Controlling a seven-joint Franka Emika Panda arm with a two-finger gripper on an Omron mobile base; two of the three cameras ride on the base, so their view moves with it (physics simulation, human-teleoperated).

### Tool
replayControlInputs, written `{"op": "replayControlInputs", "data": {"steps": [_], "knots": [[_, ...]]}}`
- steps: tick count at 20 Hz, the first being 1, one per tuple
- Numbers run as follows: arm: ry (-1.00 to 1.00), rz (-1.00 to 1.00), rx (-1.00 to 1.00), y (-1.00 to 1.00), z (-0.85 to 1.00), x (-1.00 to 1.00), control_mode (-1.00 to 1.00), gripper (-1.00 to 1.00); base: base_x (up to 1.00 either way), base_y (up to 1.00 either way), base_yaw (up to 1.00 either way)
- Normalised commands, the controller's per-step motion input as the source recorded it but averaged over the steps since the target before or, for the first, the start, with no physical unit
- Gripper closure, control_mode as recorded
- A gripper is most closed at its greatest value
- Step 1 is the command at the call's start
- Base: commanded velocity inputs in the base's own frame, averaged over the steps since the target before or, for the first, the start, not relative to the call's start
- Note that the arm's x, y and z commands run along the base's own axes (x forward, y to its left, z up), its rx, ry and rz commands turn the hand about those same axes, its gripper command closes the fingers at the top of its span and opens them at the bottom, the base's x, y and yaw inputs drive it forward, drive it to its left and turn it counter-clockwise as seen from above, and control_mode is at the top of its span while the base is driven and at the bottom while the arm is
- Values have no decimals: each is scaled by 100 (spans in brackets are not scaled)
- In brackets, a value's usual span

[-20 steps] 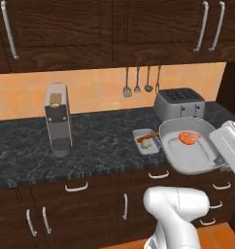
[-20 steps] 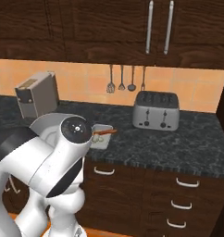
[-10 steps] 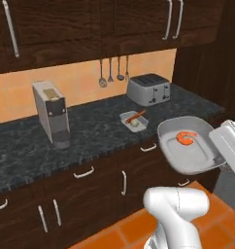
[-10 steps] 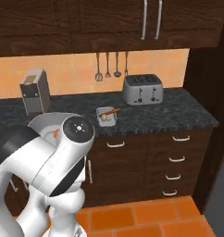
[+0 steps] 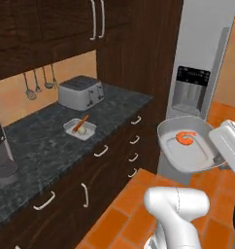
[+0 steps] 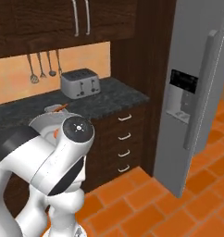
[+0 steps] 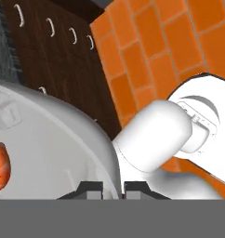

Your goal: Take the meat container that has the shrimp and place it on the second highest rack of the freezer. Then take the vegetable container that has the mushroom and carrot and place it on the highest rack of the freezer.

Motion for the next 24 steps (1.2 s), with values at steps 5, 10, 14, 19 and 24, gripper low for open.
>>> {"op": "replayControlInputs", "data": {"steps": [5, 10, 14, 19, 24], "knots": [[0, 0, 0, 0, 0, 0, 100, 100, 21, -70, -66], [0, 0, 0, 0, 0, 0, 100, 100, 44, -70, -66], [0, 0, 0, 0, 0, 0, 100, 100, 66, -70, -60], [0, 0, 0, 0, 0, 0, 100, 100, 100, -30, -20], [0, 0, 0, 0, 0, 0, 100, 100, 100, -12, -6]]}}
